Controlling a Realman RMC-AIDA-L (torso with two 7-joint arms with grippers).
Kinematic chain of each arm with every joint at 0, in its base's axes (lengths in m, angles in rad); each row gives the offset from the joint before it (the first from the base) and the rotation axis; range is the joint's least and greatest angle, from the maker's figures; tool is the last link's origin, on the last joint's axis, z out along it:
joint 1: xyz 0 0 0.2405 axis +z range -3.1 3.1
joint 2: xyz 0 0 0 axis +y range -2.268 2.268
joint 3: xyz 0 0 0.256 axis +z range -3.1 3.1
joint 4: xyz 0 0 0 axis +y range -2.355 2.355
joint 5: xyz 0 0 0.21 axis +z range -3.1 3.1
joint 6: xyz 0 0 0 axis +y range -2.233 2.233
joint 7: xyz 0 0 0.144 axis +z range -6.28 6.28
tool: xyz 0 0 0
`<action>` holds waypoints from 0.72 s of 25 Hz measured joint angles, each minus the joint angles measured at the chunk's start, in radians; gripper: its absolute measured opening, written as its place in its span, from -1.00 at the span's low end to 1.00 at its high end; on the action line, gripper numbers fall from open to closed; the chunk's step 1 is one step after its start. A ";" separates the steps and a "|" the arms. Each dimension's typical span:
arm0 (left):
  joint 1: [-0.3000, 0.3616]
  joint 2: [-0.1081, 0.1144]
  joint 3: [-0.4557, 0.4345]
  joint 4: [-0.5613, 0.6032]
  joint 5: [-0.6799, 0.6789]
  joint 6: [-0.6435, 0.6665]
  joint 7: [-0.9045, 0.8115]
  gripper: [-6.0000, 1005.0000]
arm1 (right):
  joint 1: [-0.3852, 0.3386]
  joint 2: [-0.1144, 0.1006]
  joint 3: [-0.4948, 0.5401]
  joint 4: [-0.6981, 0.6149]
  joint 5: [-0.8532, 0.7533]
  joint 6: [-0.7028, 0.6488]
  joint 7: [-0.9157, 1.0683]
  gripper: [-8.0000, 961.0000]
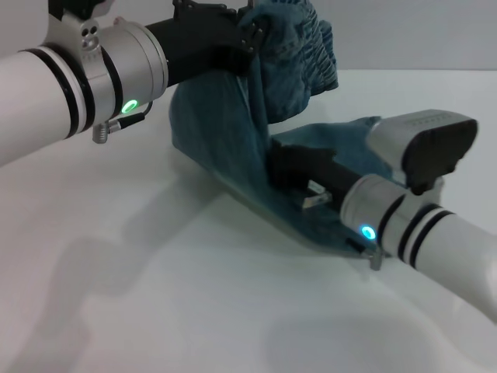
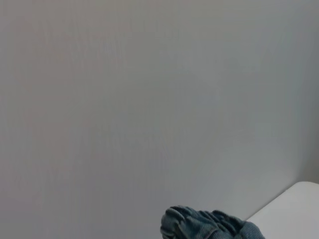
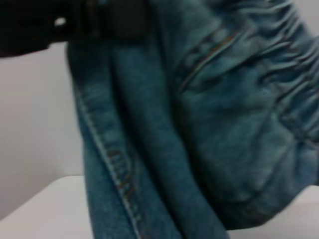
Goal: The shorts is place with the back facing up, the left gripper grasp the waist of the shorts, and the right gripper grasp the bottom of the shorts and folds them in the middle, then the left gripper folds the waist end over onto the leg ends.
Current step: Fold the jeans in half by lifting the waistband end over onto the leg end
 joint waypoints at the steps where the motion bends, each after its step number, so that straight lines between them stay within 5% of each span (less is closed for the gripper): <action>1: 0.000 0.001 0.000 -0.002 0.001 0.000 0.001 -0.74 | 0.010 0.000 -0.008 0.004 0.000 -0.001 0.007 -0.83; 9: 0.017 0.001 0.000 -0.010 -0.002 0.000 0.013 -0.74 | 0.052 0.002 -0.033 0.052 0.000 0.003 0.046 -0.83; 18: 0.078 0.001 0.006 -0.008 -0.002 0.000 0.040 -0.74 | -0.013 -0.007 0.120 0.066 -0.028 0.004 0.036 -0.83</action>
